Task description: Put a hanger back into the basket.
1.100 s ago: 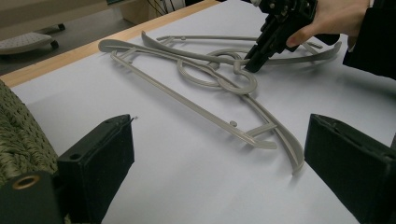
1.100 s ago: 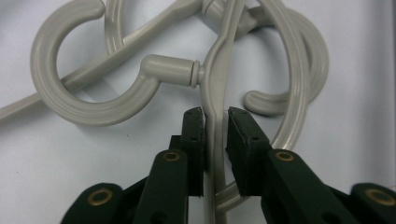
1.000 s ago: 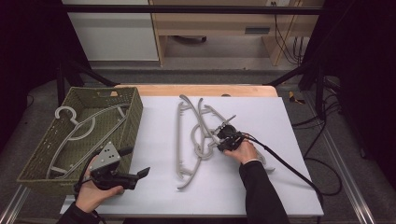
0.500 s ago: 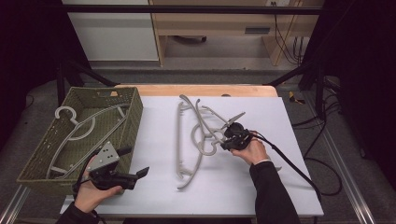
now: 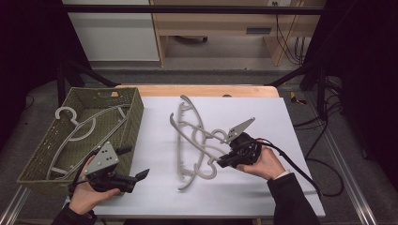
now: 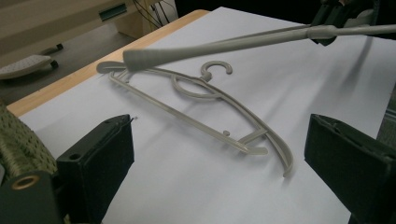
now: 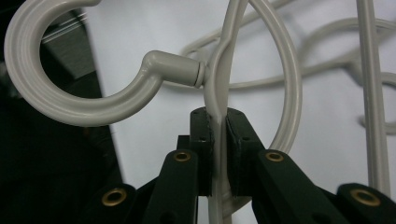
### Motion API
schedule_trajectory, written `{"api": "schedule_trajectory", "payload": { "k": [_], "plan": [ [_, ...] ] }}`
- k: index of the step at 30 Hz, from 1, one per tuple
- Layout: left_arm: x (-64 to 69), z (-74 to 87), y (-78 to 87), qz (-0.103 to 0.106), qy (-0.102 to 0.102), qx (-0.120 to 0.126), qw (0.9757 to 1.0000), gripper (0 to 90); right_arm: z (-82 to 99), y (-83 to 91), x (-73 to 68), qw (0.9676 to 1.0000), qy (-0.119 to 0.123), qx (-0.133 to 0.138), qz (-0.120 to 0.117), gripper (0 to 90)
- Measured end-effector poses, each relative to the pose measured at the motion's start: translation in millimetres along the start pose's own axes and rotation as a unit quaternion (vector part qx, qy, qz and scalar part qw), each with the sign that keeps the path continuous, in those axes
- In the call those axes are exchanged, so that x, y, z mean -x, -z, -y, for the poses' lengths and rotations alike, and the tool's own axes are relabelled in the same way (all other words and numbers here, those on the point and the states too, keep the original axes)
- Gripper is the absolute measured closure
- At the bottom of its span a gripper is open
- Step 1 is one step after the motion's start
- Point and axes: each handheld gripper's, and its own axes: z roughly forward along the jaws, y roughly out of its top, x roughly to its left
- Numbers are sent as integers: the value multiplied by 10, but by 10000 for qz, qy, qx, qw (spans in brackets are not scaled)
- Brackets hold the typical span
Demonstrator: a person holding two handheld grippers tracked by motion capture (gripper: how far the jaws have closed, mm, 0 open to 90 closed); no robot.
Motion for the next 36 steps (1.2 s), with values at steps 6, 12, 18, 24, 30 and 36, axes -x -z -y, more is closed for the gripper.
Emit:
{"api": "schedule_trajectory", "payload": {
  "k": [6,12,18,24,30,36],
  "plan": [
    [196,-180,-93,170,-590,-179,9980,83,-83,9,-226,9979,361,-130,-531,827],
    [398,-294,-217,348,-1228,-391,9911,90,-112,-27,-325,9960,522,-253,-687,827],
    [567,-349,-414,661,-1901,-695,9771,142,-98,-99,-407,9923,600,-407,-1005,826],
    [699,-344,-614,904,-2429,-887,9618,216,-87,-143,-445,9903,632,-464,-1150,826],
    [816,-333,-775,1099,-2854,-1017,9466,333,-85,-157,-443,9883,677,-487,-1276,826],
    [889,-293,-845,1184,-3183,-1004,9352,506,-80,-181,-452,9873,655,-531,-1345,826]
  ]
}}
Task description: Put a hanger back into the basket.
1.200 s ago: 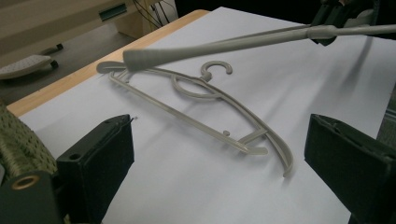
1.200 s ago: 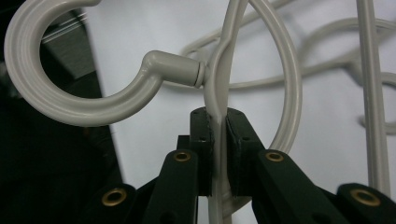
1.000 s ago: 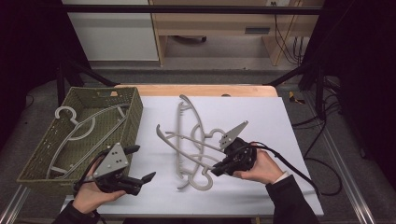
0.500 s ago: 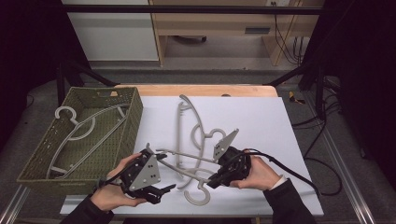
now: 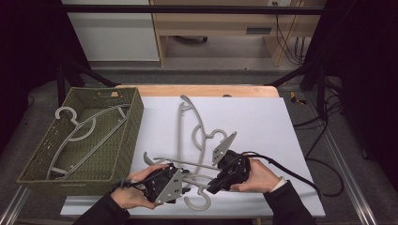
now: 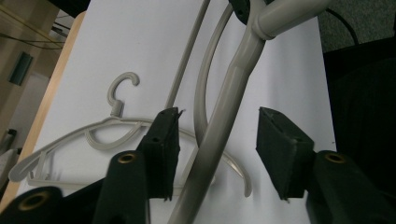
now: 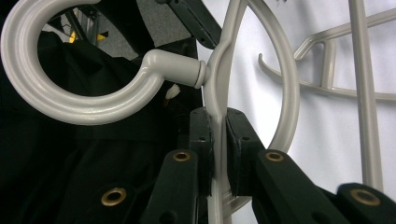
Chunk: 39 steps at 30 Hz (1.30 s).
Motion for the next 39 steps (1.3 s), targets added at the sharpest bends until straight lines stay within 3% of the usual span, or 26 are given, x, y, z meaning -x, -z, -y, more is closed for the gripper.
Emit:
{"api": "schedule_trajectory", "payload": {
  "k": [10,19,26,30,35,39],
  "plan": [
    [51,17,3,-90,-458,-186,9987,732,-7,-56,16,9998,-45,-115,-151,825],
    [90,21,6,-38,-654,-209,9976,773,-13,-58,41,9996,28,-141,-259,822],
    [86,21,24,83,-455,-141,9988,792,-10,-21,51,9996,169,-28,-233,815],
    [74,24,23,139,-184,-103,9997,793,-13,-5,54,9998,150,15,-155,802],
    [64,21,28,205,-26,-111,9997,794,-13,6,56,9998,160,36,-78,786],
    [48,23,31,201,171,-133,9996,795,-6,26,41,9996,148,114,189,743]
  ]
}}
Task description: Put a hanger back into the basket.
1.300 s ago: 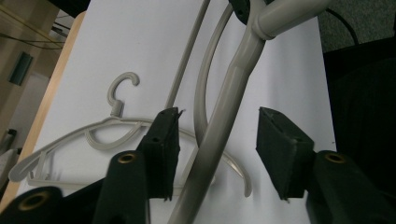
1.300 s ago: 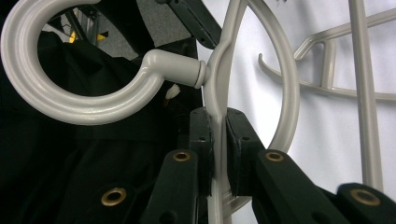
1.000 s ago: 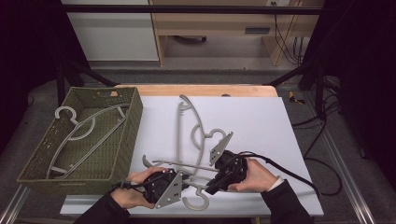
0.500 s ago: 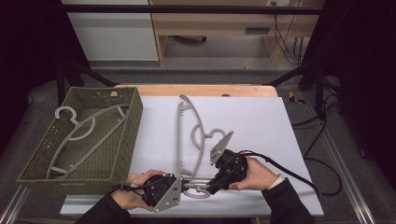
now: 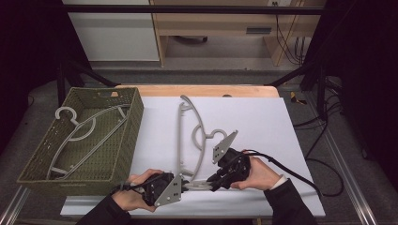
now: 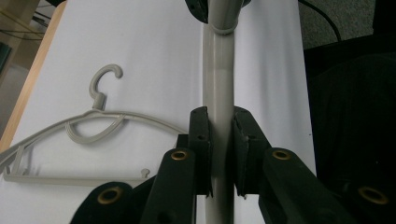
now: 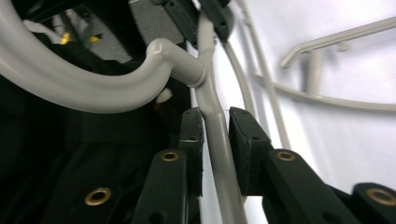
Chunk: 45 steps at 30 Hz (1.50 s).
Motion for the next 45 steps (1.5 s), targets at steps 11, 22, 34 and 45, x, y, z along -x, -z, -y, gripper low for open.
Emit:
{"api": "schedule_trajectory", "payload": {
  "k": [11,22,34,45],
  "plan": [
    [-176,66,43,-178,1148,30,9932,795,99,300,-55,9778,226,1337,1598,386],
    [-393,96,202,-528,2068,202,9767,795,340,417,-34,9360,-265,2303,2650,184],
    [-676,7,565,-523,2494,545,9654,795,747,325,13,9187,-840,2540,2904,143],
    [-927,109,954,-614,2683,565,9597,795,1004,319,99,8954,-1407,2789,3174,102]
  ]
}}
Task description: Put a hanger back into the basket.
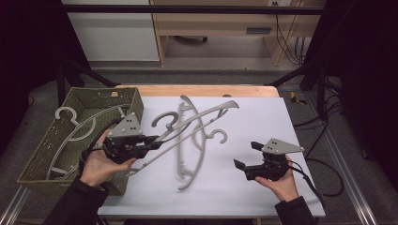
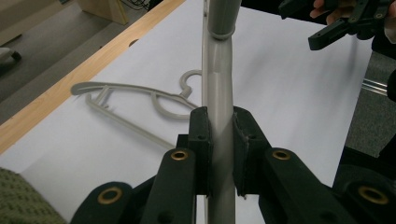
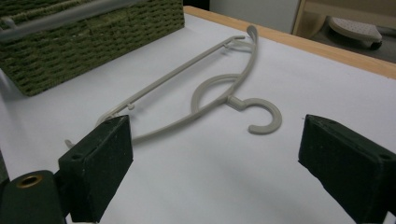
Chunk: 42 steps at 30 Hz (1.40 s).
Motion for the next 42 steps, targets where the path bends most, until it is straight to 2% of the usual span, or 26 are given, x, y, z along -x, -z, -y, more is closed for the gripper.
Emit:
{"api": "schedule_trajectory", "payload": {
  "k": [3,4,7,12,14,17,19,20,21,23,24,25,27,30,31,36,42],
  "plan": [
    [-56,-2,49,18,96,50,9999,794,19,-2,12,10000,0,-4,54,109],
    [-111,-6,101,98,172,103,9998,795,34,-12,18,10000,-7,-41,46,109],
    [-145,-14,148,143,233,170,9995,795,48,-25,21,9999,-7,-90,48,108],
    [-151,-86,265,49,242,230,9994,795,59,-20,28,9999,-13,-127,70,108],
    [-152,-113,313,-27,160,182,9997,795,60,-17,32,9999,-20,-133,67,108],
    [-209,-119,393,-66,189,201,9996,795,62,-19,33,9999,-7,-142,68,104],
    [-285,-93,464,-167,244,180,9994,795,63,-20,30,9999,-11,-147,62,103],
    [-339,-65,499,-244,285,145,9992,795,63,-22,33,9999,-5,-142,60,103],
    [-339,-65,499,-244,285,145,9992,795,63,-22,33,9999,-5,-142,60,103],
    [-417,-13,541,-294,313,102,9990,794,65,-26,37,9999,24,-148,54,103],
    [-500,49,581,-336,375,70,9987,794,66,-31,30,9999,-4,-162,41,102],
    [-500,49,581,-336,375,70,9987,794,66,-31,30,9999,-4,-162,41,102],
    [-582,114,629,-385,415,22,9984,794,67,-33,28,9998,-18,-175,44,102],
    [-729,245,730,-505,560,15,9972,794,70,-39,28,9998,-1,-196,55,101],
    [-729,245,730,-505,560,15,9972,794,70,-39,28,9998,-1,-196,55,101],
    [-919,396,854,-687,687,-75,9952,794,71,-46,29,9998,4,-210,35,102],
    [-1124,578,970,-798,840,-73,9932,794,72,-45,30,9998,2,-210,38,101]
  ]
}}
